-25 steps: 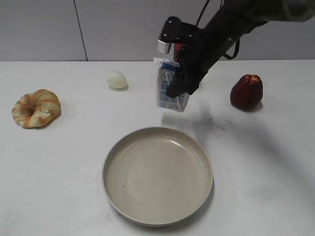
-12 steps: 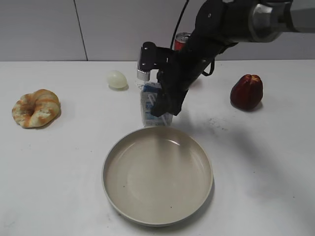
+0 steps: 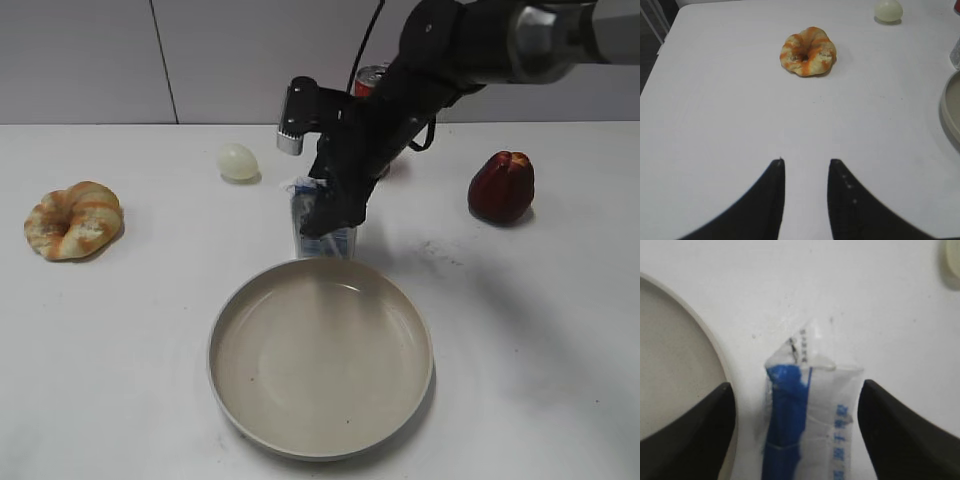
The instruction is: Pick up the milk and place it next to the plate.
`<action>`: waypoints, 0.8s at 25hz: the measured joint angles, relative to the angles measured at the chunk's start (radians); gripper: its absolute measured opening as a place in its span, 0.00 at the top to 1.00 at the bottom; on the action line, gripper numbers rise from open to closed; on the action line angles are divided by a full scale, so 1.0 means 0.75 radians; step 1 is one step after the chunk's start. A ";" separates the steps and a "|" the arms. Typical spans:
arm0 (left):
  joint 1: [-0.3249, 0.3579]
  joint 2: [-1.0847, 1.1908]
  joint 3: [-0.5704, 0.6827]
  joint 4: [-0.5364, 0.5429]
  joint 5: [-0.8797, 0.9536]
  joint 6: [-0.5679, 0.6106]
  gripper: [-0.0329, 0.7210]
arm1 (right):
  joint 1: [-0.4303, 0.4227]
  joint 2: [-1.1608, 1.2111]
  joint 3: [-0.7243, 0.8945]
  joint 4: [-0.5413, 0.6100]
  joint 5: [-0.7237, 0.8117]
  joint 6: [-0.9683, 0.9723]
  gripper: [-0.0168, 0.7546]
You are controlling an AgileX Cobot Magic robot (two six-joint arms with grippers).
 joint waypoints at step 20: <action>0.000 0.000 0.000 0.000 0.000 0.000 0.65 | -0.035 -0.921 0.151 -0.865 0.466 1.677 0.22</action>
